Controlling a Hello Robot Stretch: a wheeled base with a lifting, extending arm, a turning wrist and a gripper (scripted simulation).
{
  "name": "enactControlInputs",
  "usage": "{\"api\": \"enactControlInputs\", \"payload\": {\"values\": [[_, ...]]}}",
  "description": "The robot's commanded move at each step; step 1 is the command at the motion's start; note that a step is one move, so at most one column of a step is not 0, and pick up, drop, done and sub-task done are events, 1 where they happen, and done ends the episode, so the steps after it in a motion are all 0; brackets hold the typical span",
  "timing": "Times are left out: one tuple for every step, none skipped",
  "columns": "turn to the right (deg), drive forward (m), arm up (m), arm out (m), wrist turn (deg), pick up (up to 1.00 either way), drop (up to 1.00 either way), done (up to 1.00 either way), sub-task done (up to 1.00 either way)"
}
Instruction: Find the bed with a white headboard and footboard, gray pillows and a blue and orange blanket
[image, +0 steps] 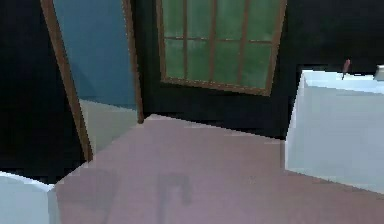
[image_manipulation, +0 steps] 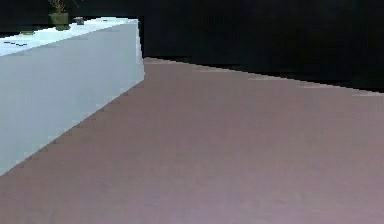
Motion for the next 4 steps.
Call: {"api": "enactControlInputs", "payload": {"values": [[0.0, 1.0, 0.0, 0.0, 0.0, 0.0, 0.0, 0.0, 0.0], [0.0, 0.05, 0.0, 0.0, 0.0, 0.0, 0.0, 0.0, 0.0], [-30.0, 0.0, 0.0, 0.0, 0.0, 0.0, 0.0, 0.0, 0.0], [0.0, 1.0, 0.0, 0.0, 0.0, 0.0, 0.0, 0.0, 0.0]]}}
